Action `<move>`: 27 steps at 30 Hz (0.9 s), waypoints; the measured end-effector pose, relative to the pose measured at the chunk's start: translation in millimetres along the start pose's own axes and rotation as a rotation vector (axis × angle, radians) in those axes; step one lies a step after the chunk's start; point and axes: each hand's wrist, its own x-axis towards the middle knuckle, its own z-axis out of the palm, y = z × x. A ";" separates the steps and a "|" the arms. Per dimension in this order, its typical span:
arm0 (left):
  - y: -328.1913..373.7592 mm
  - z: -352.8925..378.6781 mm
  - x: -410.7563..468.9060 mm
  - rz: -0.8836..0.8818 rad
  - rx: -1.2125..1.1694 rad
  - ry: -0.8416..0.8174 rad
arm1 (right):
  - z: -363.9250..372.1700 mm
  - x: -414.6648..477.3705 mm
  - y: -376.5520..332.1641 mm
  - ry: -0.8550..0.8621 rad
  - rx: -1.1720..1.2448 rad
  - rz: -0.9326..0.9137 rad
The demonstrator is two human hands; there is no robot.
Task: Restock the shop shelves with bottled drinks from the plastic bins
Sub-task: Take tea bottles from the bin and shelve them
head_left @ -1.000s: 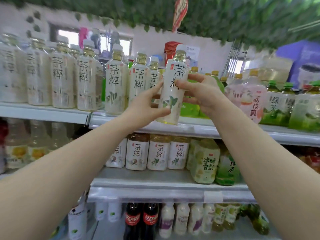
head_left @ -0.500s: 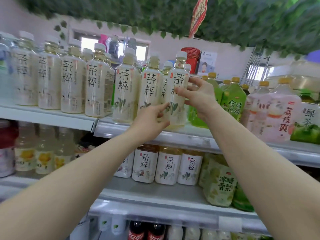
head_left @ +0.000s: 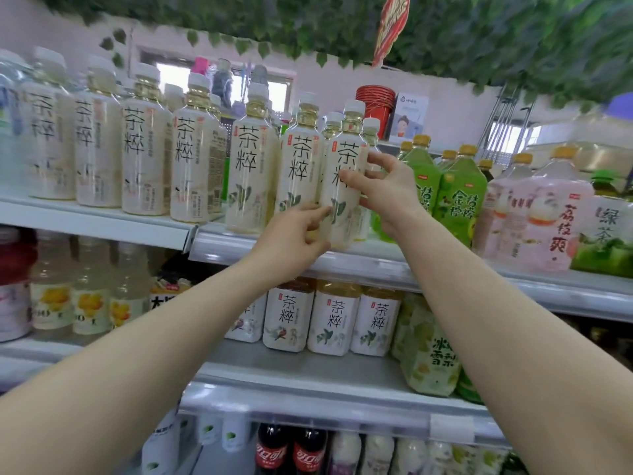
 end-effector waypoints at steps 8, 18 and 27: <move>7.2 4.5 -21.8 -0.014 -0.186 0.033 | -1.2 -30.8 9.2 0.045 -0.199 -0.073; 21.7 73.2 -75.2 -0.047 -0.438 0.009 | -54.5 -157.0 36.2 0.144 -0.548 -0.218; 46.8 164.7 -153.1 -0.086 -0.504 -0.259 | -127.0 -283.1 99.3 0.197 -0.621 -0.003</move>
